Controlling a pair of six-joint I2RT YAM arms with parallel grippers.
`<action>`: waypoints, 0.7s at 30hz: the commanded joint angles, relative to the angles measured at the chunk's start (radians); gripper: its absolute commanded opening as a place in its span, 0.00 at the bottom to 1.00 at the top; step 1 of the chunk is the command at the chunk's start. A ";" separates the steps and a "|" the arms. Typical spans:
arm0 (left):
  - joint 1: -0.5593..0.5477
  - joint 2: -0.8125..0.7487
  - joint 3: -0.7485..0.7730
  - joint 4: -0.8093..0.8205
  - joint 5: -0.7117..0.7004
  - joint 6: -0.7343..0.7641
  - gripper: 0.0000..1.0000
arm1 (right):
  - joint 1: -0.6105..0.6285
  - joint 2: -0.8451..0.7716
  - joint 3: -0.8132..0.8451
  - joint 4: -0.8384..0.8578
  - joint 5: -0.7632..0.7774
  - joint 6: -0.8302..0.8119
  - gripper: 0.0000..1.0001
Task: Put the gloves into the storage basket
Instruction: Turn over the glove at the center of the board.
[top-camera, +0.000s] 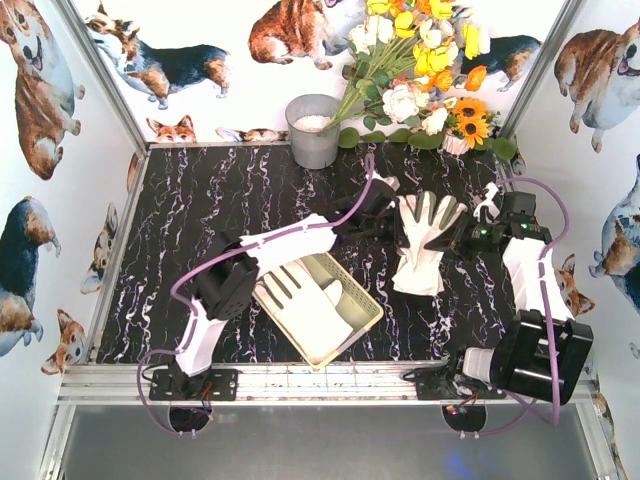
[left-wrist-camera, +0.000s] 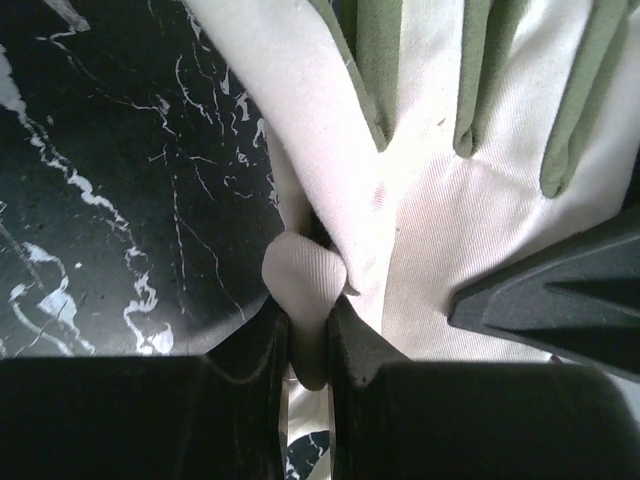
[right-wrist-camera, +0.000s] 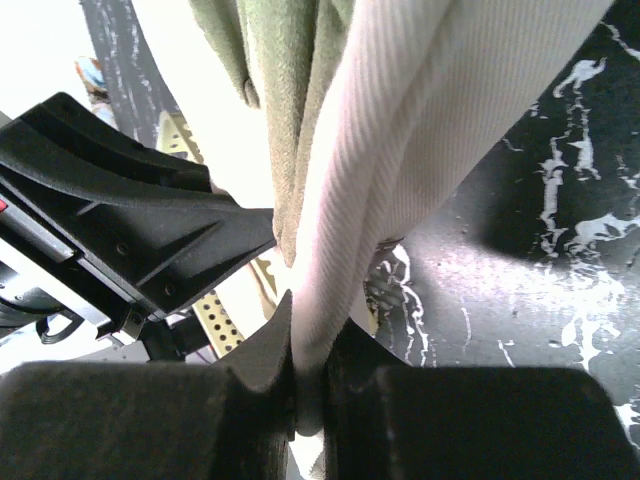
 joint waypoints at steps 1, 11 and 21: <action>-0.011 -0.097 -0.074 -0.014 -0.058 0.005 0.00 | 0.010 -0.037 0.091 -0.037 -0.075 0.036 0.00; -0.023 -0.359 -0.324 -0.012 -0.116 -0.031 0.00 | 0.185 -0.029 0.186 -0.051 -0.038 0.100 0.00; -0.021 -0.646 -0.516 -0.107 -0.169 -0.034 0.00 | 0.398 0.008 0.234 -0.012 0.033 0.173 0.00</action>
